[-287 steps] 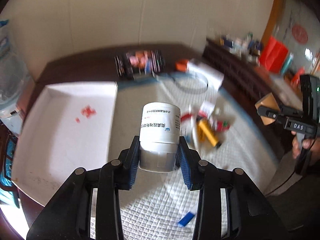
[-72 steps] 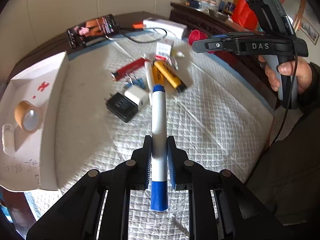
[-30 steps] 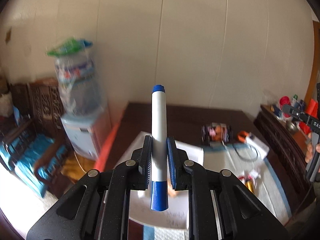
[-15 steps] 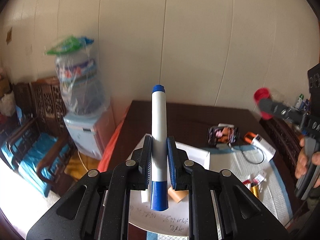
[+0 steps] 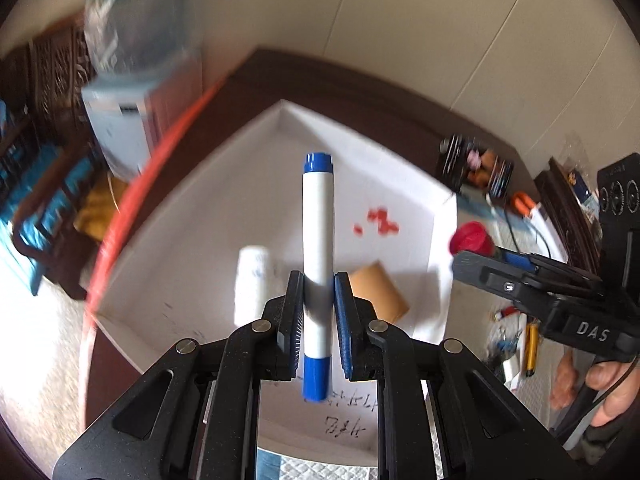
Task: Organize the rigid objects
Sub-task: 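Carry the marker and the red-capped jar over the white tray, then open both grippers to release the marker and jar into the tray, then move both open grippers back over the pad toward the remaining items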
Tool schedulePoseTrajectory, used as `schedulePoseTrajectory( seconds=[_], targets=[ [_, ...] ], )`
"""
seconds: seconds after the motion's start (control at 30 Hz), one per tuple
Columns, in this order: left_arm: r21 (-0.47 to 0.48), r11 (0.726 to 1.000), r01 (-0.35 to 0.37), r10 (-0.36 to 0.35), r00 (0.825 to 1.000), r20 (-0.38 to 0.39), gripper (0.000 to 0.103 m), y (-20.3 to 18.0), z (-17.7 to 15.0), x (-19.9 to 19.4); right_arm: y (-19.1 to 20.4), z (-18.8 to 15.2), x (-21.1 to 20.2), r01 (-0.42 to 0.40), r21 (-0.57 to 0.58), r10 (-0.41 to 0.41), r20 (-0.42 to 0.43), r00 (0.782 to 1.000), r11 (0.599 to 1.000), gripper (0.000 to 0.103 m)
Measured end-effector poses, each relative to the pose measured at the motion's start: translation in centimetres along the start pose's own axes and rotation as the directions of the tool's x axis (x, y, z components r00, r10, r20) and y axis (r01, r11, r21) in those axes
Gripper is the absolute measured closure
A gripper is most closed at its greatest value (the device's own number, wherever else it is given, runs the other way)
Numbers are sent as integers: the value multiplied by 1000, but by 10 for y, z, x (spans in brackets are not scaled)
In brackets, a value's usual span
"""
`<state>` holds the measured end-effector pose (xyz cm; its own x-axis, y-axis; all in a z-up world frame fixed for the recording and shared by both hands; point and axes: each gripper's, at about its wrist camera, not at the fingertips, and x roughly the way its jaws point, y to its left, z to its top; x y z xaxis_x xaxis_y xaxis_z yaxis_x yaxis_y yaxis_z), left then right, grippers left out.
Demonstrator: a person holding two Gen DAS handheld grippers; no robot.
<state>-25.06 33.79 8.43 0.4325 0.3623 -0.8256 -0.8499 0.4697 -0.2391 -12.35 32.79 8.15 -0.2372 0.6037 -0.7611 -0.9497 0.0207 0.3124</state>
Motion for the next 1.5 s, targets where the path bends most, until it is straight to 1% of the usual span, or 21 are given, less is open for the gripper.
schedulePoseTrajectory(
  seconds=[0.07,0.2,0.3,0.4,0.43,0.47,0.5,0.53,0.57,0.6,0.63,0.83,1.07,1.2,1.33,1.5],
  targets=[
    [2,1000,15,-15,1000,-24,89,-3,-5,9,-2,-5,9,9,11,-9,-32,999,1000,57],
    [4,1000,31,-30,998,-48,88,-8,-9,20,-6,-7,20,16,20,-15,-62,998,1000,57],
    [-2,1000,17,-18,998,-55,89,-3,-8,23,-4,-6,25,15,27,-13,-71,997,1000,56],
    [-16,1000,-9,8,998,-63,88,2,-7,25,-6,-6,25,18,32,-16,-59,998,999,55],
    [-19,1000,-13,12,998,-62,88,4,-8,25,-7,-7,23,17,39,-15,-57,998,999,46],
    [-21,999,-24,23,998,-59,87,6,-8,25,-9,-8,21,17,47,-15,-51,999,999,30],
    [-26,999,-36,35,998,-59,77,7,-9,25,-9,-7,19,18,55,-16,-44,999,998,21],
    [-34,999,-38,36,998,-55,41,9,-10,24,-9,-8,16,20,56,-18,-32,999,998,12],
    [-44,998,-41,39,998,-44,19,11,-11,22,-9,-9,14,23,51,-22,-21,1000,998,11],
    [-53,997,-51,50,998,-23,0,13,-12,19,-9,-10,11,19,50,-18,-10,1000,999,10],
    [-56,996,-66,66,998,-3,0,15,-13,15,-8,-11,8,22,48,-22,3,1000,999,0],
    [-71,994,-77,81,995,55,0,18,-14,-6,4,-12,-2,38,11,-39,54,998,999,0],
    [-87,993,-85,94,990,107,0,18,-17,-28,14,-11,-14,19,10,-19,97,995,1000,0],
    [-86,993,-81,93,987,135,0,15,-20,-40,16,-14,-25,27,13,-29,136,990,1000,0],
    [-69,995,-73,83,984,157,0,8,-23,-49,16,-15,-41,70,14,-71,205,976,997,0],
    [-17,999,-39,41,984,175,0,-14,-30,-59,10,-22,-59,116,27,-119,270,955,993,0]
  ],
)
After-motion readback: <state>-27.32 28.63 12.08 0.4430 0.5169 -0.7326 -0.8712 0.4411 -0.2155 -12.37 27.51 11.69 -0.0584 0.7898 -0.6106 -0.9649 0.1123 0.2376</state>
